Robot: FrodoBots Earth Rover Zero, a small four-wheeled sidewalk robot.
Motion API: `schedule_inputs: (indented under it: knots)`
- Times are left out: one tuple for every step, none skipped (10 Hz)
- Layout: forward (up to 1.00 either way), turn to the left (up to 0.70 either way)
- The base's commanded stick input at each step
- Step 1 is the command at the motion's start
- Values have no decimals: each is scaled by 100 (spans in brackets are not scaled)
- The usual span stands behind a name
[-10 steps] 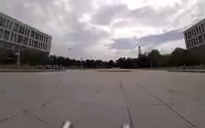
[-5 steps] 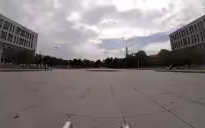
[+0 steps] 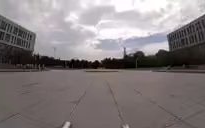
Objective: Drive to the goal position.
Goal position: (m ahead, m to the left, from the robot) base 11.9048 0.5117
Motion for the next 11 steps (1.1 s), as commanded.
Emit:
schedule_inputs:
  knots:
    - [70, 0]
    - [70, 0]
    - [70, 0]
    - [70, 0]
    - [70, 0]
    - [70, 0]
    - [70, 0]
    - [70, 0]
    - [70, 0]
    - [70, 0]
    - [70, 0]
